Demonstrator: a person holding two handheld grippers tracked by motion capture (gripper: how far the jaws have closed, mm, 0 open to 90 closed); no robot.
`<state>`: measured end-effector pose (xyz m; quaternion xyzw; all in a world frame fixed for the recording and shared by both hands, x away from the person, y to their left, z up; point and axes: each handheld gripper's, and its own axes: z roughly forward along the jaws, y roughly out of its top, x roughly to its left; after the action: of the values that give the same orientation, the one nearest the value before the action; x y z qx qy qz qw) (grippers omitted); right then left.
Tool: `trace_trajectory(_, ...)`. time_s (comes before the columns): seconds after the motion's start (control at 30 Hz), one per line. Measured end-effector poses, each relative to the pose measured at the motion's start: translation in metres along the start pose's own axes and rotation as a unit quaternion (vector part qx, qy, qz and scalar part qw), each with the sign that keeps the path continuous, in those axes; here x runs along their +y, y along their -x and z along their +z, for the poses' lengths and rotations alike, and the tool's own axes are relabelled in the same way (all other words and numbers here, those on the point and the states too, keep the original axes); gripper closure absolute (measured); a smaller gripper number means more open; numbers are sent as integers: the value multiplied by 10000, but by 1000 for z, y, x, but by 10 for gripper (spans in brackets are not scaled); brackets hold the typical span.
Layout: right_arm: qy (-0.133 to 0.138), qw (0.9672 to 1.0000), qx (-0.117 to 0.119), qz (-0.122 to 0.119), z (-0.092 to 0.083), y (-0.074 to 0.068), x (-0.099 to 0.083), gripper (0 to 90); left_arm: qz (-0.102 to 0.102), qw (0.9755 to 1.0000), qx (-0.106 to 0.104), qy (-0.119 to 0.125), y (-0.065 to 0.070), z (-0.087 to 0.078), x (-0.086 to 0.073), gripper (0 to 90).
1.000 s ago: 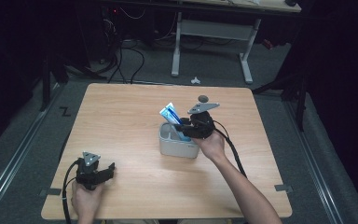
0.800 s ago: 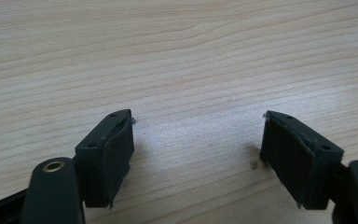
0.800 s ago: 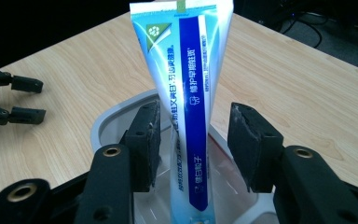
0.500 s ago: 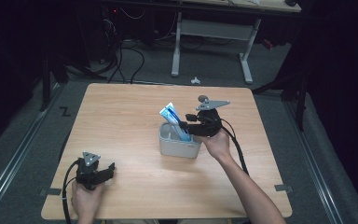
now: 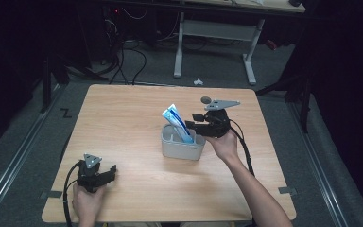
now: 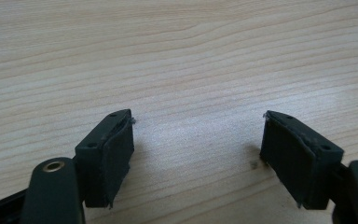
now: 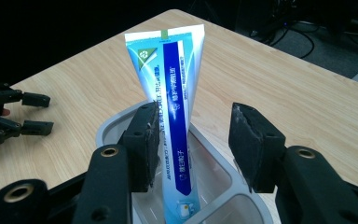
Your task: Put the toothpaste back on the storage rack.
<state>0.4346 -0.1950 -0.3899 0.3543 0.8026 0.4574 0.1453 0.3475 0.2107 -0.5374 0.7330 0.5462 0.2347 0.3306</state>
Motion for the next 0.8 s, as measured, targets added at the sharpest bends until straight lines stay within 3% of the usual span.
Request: trace_trajectory(0.8,184,9997,-57,124,-24,8,-2,537,-1,10000,0,0,0,0,0,259)
